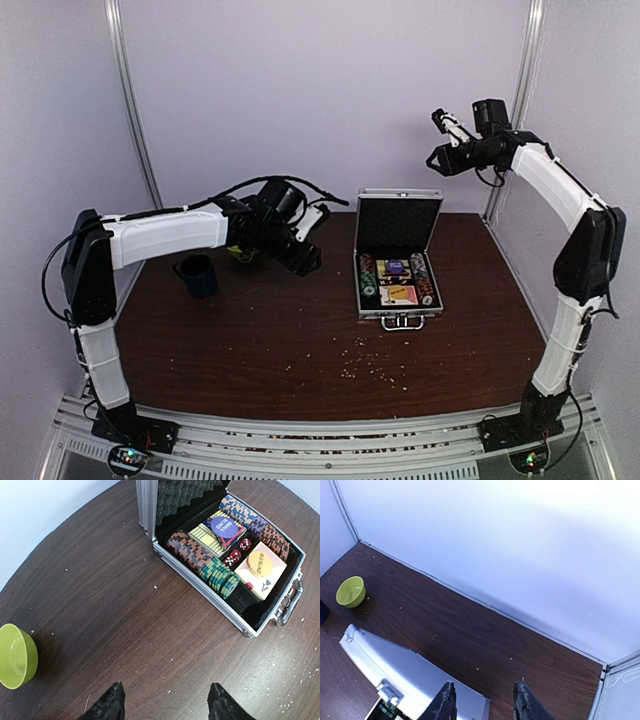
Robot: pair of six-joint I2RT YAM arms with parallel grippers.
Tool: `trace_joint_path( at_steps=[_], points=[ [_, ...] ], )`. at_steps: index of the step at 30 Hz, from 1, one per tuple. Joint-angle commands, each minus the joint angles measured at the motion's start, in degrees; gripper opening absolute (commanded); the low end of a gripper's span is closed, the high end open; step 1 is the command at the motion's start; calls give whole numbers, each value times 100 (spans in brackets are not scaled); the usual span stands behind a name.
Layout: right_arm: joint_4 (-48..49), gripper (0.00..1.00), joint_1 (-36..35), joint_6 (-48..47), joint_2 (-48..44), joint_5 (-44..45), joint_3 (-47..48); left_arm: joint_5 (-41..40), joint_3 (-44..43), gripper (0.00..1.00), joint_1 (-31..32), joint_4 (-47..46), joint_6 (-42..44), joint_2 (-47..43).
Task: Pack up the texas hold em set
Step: Close the box lid on the chip case, then adjust the chip case at the center of the board.
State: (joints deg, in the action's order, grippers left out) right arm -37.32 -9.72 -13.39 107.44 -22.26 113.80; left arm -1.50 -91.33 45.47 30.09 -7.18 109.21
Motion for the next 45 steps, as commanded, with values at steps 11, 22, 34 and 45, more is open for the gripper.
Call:
trace_joint_path(
  at_steps=[11,22,34,45],
  points=[
    [-3033,39,333,-1444,1157,-1144,1224,-8,-131,57,7,-91,-21,-58],
    [-1796,45,365,-1186,109,-657,-1405,97,-131,58,5,-90,-65,90],
    [-1514,58,382,-1130,335,-954,-2832,312,-111,62,5,-92,-135,157],
    [-1914,57,239,-1767,551,-2072,-3451,265,-122,62,5,-88,-149,188]
  ],
)
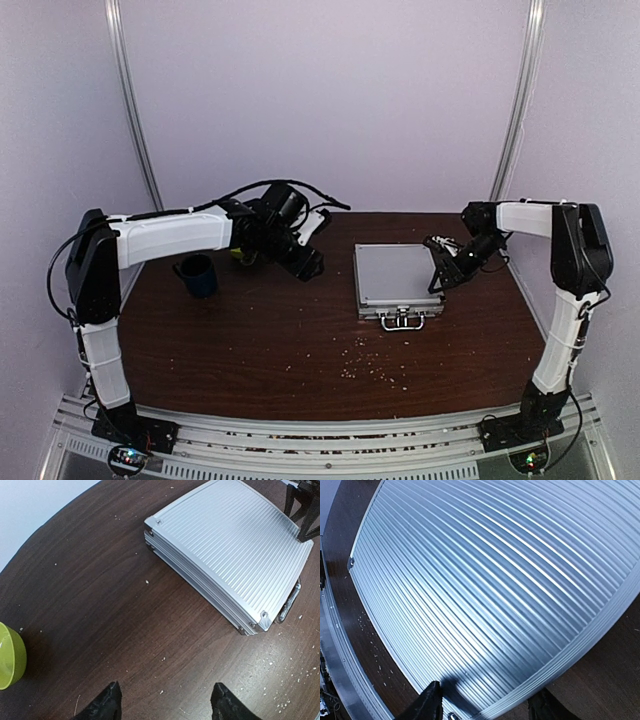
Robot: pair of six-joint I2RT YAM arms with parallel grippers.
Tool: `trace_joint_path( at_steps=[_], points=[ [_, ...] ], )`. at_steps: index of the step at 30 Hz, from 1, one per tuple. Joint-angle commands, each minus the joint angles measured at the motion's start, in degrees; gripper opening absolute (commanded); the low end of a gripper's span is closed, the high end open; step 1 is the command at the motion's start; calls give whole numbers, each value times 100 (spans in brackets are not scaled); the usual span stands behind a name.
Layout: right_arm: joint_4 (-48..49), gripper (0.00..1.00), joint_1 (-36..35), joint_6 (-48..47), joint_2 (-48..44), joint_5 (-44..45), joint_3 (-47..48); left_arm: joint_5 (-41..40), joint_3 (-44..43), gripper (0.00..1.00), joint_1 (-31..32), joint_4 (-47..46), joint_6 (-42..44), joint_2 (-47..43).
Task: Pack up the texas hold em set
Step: Adjust the chip case at the center of the board.
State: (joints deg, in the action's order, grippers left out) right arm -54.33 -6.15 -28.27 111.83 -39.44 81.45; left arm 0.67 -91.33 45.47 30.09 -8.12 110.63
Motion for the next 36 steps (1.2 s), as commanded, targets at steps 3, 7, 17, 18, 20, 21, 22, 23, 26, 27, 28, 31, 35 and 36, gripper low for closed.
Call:
trace_joint_path(
  at_steps=[3,7,17,18,20,21,22,23,26,27,28,31,35,36],
  points=[
    [-294,55,-311,-436,90,-430,-423,27,-126,62,5,-90,-43,38],
    [-336,54,-770,-615,-81,-597,-761,-32,-122,62,6,-90,-44,27],
    [-528,54,-2385,-875,-237,-473,-580,-396,-60,66,5,-137,-84,-67],
    [-617,54,-2366,-952,-251,-450,-537,-433,-34,67,10,-169,-75,-108],
    [-745,54,-2319,-1084,-334,-387,-504,-503,-2,68,5,-200,-53,-189],
    [-831,54,-2305,-1172,-401,-374,-500,-543,8,68,5,-204,-39,-226],
    [-925,54,-2291,-1259,-467,-373,-475,-594,22,69,-1,-213,-33,-259],
    [-1031,54,-2286,-1352,-543,-359,-437,-646,33,69,-3,-226,-36,-296],
    [-1417,54,-2276,-1682,-747,-283,-231,-751,61,70,-3,-276,-43,-373],
    [-1557,53,-2272,-1774,-793,-246,-128,-754,69,69,-2,-295,-60,-406],
    [-1608,53,-2261,-1779,-836,-203,-17,-729,78,69,-3,-312,-111,-443],
    [-1576,52,-2160,-1669,-970,-45,323,-235,195,68,-3,-432,-330,-630],
    [-881,52,-1712,-1033,-1059,183,686,988,1103,69,9,-1446,-668,-1037],
    [-480,53,-1593,-742,-1059,269,703,1301,1312,70,39,-1685,-735,-1056]
  ],
)
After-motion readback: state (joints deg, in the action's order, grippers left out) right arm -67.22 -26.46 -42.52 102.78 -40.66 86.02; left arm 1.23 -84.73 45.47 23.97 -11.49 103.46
